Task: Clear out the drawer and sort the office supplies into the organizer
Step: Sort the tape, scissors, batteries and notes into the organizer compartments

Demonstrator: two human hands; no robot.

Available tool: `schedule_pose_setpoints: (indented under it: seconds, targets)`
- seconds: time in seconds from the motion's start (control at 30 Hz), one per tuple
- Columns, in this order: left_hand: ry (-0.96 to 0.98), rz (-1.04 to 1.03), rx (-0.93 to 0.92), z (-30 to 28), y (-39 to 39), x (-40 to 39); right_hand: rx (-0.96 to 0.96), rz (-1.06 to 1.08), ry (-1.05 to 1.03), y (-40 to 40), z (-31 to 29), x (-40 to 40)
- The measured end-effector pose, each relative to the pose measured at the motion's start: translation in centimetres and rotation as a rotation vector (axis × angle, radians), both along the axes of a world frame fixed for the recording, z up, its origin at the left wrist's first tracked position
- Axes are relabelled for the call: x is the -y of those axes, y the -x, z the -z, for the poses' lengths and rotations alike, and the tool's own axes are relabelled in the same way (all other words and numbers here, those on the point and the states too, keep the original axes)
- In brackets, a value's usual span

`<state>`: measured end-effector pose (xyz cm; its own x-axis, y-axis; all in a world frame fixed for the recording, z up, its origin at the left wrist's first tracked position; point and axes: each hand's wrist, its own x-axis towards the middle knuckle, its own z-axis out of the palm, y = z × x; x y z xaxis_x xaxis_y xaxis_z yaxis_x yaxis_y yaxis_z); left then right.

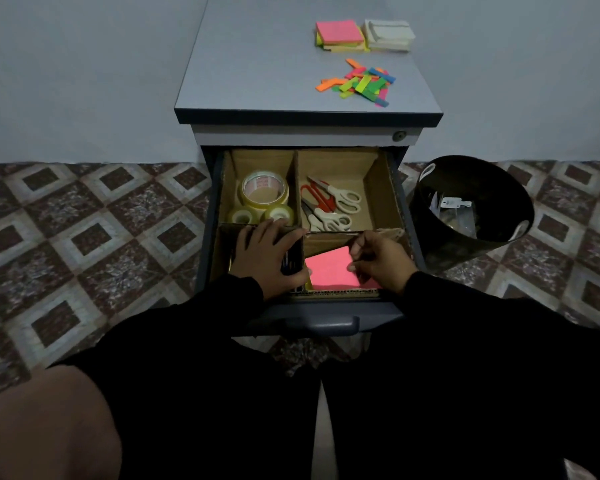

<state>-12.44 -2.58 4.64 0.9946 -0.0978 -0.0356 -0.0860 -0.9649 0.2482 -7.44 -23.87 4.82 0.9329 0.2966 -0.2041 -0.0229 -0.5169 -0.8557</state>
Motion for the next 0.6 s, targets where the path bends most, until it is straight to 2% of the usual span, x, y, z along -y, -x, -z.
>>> schedule_pose_setpoints:
  seconds: [0.2, 0.6]
  targets:
    - [0.014, 0.004, -0.007, -0.32, 0.25, 0.14, -0.144, 0.087, -0.091, -0.25, 0.76, -0.29]
    - [-0.009, 0.007, 0.013, -0.29, 0.22, 0.08, -0.188, 0.088, -0.086, -0.1, 0.53, -0.72]
